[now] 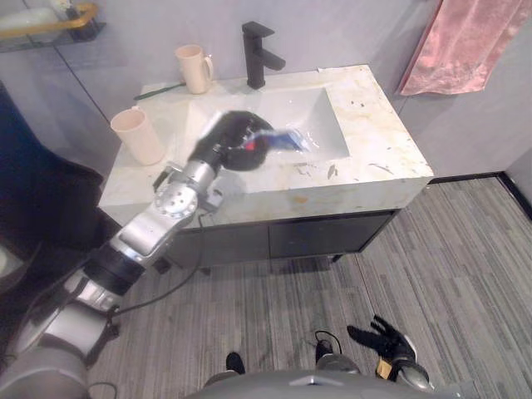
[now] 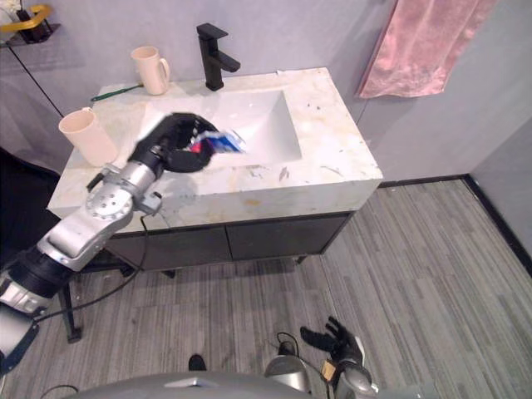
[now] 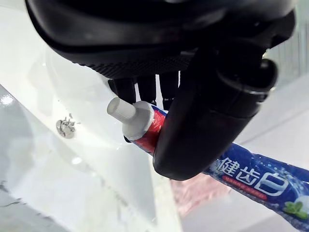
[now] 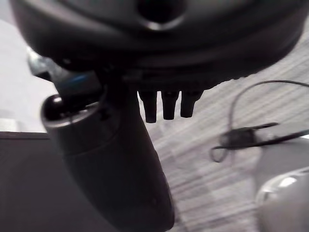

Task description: Organize the bathroom.

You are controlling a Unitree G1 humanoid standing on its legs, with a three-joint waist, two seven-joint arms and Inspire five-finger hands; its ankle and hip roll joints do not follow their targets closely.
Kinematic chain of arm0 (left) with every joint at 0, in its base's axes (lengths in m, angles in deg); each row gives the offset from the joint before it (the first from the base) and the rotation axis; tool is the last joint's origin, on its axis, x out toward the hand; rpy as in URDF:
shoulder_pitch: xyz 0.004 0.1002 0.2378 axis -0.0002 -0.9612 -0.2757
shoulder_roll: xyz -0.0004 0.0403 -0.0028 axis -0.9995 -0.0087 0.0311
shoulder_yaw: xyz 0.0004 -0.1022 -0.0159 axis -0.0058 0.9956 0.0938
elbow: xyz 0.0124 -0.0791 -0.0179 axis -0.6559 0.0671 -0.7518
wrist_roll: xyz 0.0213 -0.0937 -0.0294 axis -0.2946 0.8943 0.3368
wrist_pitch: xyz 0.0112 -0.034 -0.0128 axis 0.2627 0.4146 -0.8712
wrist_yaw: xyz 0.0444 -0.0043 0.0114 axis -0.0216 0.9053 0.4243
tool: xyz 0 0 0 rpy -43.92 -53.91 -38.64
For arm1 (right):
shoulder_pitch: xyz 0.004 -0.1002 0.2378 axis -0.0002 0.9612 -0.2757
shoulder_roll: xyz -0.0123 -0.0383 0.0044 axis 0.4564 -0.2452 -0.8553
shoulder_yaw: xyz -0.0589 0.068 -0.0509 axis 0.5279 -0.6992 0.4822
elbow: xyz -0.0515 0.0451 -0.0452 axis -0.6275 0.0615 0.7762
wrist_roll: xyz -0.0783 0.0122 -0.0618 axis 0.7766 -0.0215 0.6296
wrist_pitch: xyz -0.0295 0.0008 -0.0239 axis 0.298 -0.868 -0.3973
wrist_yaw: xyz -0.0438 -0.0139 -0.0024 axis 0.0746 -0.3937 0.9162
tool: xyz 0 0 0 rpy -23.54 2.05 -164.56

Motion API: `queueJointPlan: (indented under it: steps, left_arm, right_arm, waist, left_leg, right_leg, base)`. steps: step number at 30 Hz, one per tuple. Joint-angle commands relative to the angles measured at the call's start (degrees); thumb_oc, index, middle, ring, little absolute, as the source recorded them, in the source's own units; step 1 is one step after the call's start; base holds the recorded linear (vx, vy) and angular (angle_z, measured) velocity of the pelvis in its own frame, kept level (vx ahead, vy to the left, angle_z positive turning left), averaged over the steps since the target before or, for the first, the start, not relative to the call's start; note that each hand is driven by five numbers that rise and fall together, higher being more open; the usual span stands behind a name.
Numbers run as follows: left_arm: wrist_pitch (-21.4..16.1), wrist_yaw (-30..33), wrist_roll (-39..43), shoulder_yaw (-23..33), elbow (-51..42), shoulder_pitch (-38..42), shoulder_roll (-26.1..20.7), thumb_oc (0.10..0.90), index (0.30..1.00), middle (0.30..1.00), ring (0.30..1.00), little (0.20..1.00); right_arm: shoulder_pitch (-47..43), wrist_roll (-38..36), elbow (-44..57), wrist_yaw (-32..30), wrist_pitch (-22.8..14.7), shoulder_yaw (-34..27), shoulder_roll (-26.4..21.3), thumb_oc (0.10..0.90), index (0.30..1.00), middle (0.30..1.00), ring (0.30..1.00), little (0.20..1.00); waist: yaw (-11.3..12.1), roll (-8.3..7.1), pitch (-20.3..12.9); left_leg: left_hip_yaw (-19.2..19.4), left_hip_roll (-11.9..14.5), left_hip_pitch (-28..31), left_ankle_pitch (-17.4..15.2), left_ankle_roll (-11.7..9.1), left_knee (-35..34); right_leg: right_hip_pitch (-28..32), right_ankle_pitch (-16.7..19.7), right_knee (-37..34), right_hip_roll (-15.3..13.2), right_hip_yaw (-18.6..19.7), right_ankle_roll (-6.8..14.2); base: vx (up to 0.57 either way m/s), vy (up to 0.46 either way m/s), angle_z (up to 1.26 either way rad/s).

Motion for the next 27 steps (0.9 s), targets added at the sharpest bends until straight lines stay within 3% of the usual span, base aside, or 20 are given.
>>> queueJointPlan:
  steps: [1, 3, 5, 6, 8, 9, 10, 13, 14, 15, 16, 17, 21, 25, 27]
  left_arm:
    - [-12.52, 6.62, 11.83, 11.63, -3.68, 6.75, 2.66, 0.400, 0.300, 0.300, 0.300, 0.300]
    - [-14.04, 8.14, 14.91, 12.75, -4.33, 5.66, 4.47, 0.400, 0.300, 0.300, 0.300, 0.300]
    - [-14.91, 8.44, 16.94, 14.25, -4.98, 4.27, 6.73, 0.400, 0.300, 0.300, 0.300, 0.300]
    - [-14.98, 8.52, 17.94, 14.60, -5.28, 3.93, 7.51, 0.400, 0.300, 0.300, 0.300, 0.300]
    - [-14.35, 10.03, 19.02, 15.15, -6.88, 2.90, 9.08, 0.400, 0.300, 0.300, 0.300, 0.300]
    - [-14.27, 10.54, 18.79, 15.10, -7.08, 2.84, 9.30, 0.400, 0.300, 0.300, 0.300, 0.300]
    - [-14.01, 11.45, 18.24, 14.93, -7.36, 2.83, 9.39, 0.400, 0.300, 0.300, 0.300, 0.300]
    - [-12.13, 14.46, 18.50, 13.84, -8.54, 3.75, 9.69, 0.400, 0.300, 0.300, 0.300, 0.300]
    - [-11.62, 14.70, 18.16, 13.15, -8.31, 3.97, 10.19, 0.400, 0.300, 0.300, 0.300, 0.300]
    - [-10.50, 14.71, 18.83, 11.65, -8.09, 4.74, 10.92, 0.400, 0.300, 0.300, 0.300, 0.300]
    - [-10.47, 14.73, 18.81, 11.87, -8.06, 4.77, 10.82, 0.400, 0.300, 0.300, 0.300, 0.300]
    - [-9.84, 14.75, 18.78, 10.77, -7.64, 5.34, 11.67, 0.400, 0.300, 0.300, 0.300, 0.300]
    - [-8.31, 14.44, 16.95, 6.15, -5.01, 7.76, 15.32, 0.400, 0.300, 0.300, 0.300, 0.300]
    - [-7.83, 10.59, 15.70, 3.95, -2.44, 7.29, 17.87, 0.400, 0.300, 0.300, 0.300, 0.300]
    - [-8.00, 9.52, 15.38, 3.88, -1.44, 7.00, 18.28, 0.400, 0.300, 0.300, 0.300, 0.300]
  right_arm:
    - [-0.59, 9.45, 12.17, -19.16, -12.08, -10.26, -4.16, 0.800, 0.900, 0.900, 0.900, 0.900]
    - [-0.15, 12.38, 17.14, -26.25, -14.76, -14.14, -4.66, 0.800, 0.900, 0.900, 0.900, 0.900]
    - [-0.19, 16.70, 27.89, -31.88, -14.67, -20.59, -5.84, 0.800, 0.900, 0.900, 0.900, 0.900]
    - [-0.11, 19.54, 30.96, -33.69, -16.97, -22.63, -6.38, 0.800, 0.900, 0.900, 0.900, 0.900]
    - [-1.96, 25.51, 44.76, -33.45, -15.58, -28.52, -10.37, 0.800, 0.900, 0.900, 0.900, 0.900]
    - [-2.39, 26.93, 46.76, -32.81, -16.92, -29.34, -11.45, 0.800, 0.900, 0.900, 0.900, 0.900]
    - [-3.58, 26.81, 51.13, -31.42, -16.42, -30.79, -14.64, 0.800, 0.900, 0.900, 0.900, 0.900]
    - [-9.11, 22.53, 61.16, -25.70, -20.66, -31.88, -20.99, 0.800, 0.900, 0.900, 0.900, 0.900]
    - [-11.77, 20.37, 62.94, -20.78, -23.68, -30.41, -22.49, 0.800, 0.900, 0.900, 0.900, 0.900]
    - [-17.33, 17.31, 64.92, -15.58, -23.13, -24.88, -24.25, 0.800, 0.900, 0.900, 0.900, 0.900]
    - [-17.80, 16.99, 64.67, -15.27, -23.07, -24.67, -24.35, 0.800, 0.900, 0.900, 0.900, 0.900]
    - [-21.20, 12.54, 65.54, -8.82, -22.87, -20.54, -24.14, 0.800, 0.900, 0.900, 0.900, 0.900]
    - [-33.53, 11.01, 64.59, 1.01, -14.00, -2.78, -22.68, 0.800, 0.900, 0.900, 0.900, 0.900]
    - [-39.23, 11.25, 58.56, 7.25, -9.71, 7.54, -20.49, 0.800, 0.900, 0.900, 0.900, 0.900]
    - [-40.01, 11.43, 56.80, 8.17, -9.70, 8.76, -20.12, 0.800, 0.900, 0.900, 0.900, 0.900]
  waist:
    - [-2.68, -1.04, -0.34]
    - [-3.61, -1.25, -0.62]
    - [-4.82, -1.52, -0.81]
    - [-5.14, -1.47, -0.71]
    - [-5.86, -1.42, -0.98]
    - [-5.95, -1.35, -0.98]
    - [-6.03, -1.35, -1.09]
    - [-5.27, -1.07, -1.69]
    - [-4.45, -1.11, -2.00]
    - [-2.95, -1.27, -2.45]
    - [-3.15, -1.25, -2.37]
    - [-2.18, -1.39, -2.59]
    - [0.66, -2.14, -2.88]
    - [3.64, -2.95, -3.24]
    - [4.17, -3.09, -3.27]
  left_leg:
    - [1.71, -4.96, 2.40, -5.77, 2.37, 0.26]
    - [2.14, -5.10, 2.55, -5.79, 2.48, 0.00]
    - [2.36, -5.32, 2.80, -6.03, 2.68, -0.04]
    - [2.29, -5.43, 3.23, -6.43, 2.79, -0.04]
    - [2.29, -5.83, 3.17, -6.42, 3.10, -0.04]
    - [2.31, -5.93, 3.23, -6.48, 3.16, -0.04]
    - [2.42, -6.06, 3.35, -6.62, 3.27, -0.04]
    - [2.65, -6.34, 3.47, -6.90, 3.44, -0.04]
    - [2.71, -6.42, 3.46, -7.07, 3.46, -0.04]
    - [2.64, -6.58, 3.20, -7.08, 3.55, -0.04]
    - [2.67, -6.60, 3.16, -7.09, 3.56, -0.04]
    - [2.43, -6.66, 3.08, -7.08, 3.65, -0.04]
    - [1.19, -6.83, 2.31, -6.52, 3.76, -0.04]
    - [0.48, -6.61, 1.54, -6.14, 3.59, -0.04]
    - [0.33, -6.58, 1.48, -6.14, 3.56, -0.04]
  right_leg:
    - [0.87, -5.74, 0.52, 4.54, 1.19, 1.20]
    - [0.51, -5.25, 0.29, 4.57, 1.95, 1.56]
    - [0.30, -4.84, 0.13, 4.68, 2.89, 1.80]
    - [0.59, -5.05, 0.21, 4.74, 3.15, 1.96]
    - [0.26, -4.74, 0.19, 4.87, 3.98, 1.93]
    - [0.27, -4.75, 0.21, 4.87, 4.10, 1.98]
    - [0.30, -4.80, 0.18, 4.80, 4.13, 2.06]
    - [0.42, -4.98, 0.15, 4.35, 3.72, 2.36]
    - [0.49, -5.10, 0.19, 4.04, 3.25, 2.52]
    - [0.34, -4.96, 0.17, 3.64, 2.72, 2.71]
    - [0.29, -4.97, 0.18, 3.63, 2.75, 2.72]
    - [0.31, -4.92, 0.22, 3.37, 2.32, 2.80]
    - [0.22, -4.52, 0.25, 2.52, 0.71, 2.85]
    - [0.32, -4.31, 0.32, 1.70, -1.57, 2.94]
    - [0.44, -4.36, 0.38, 1.53, -2.16, 2.97]
  base:
    - [-0.10, 0.072, -0.16]
    - [-0.10, 0.074, -0.15]
    - [-0.09, 0.083, -0.17]
    - [-0.08, 0.087, -0.11]
    - [-0.07, 0.104, -0.06]
    - [-0.06, 0.112, -0.18]
    - [-0.03, 0.106, -0.20]
    - [-0.05, 0.104, -0.17]
    - [-0.09, 0.085, -0.21]
    - [-0.06, 0.078, -0.21]
    - [-0.06, 0.057, -0.17]
    - [-0.02, 0.027, -0.07]
    - [-0.05, 0.014, 0.09]
    - [-0.02, -0.001, 0.31]
    - [-0.01, 0.001, 0.31]
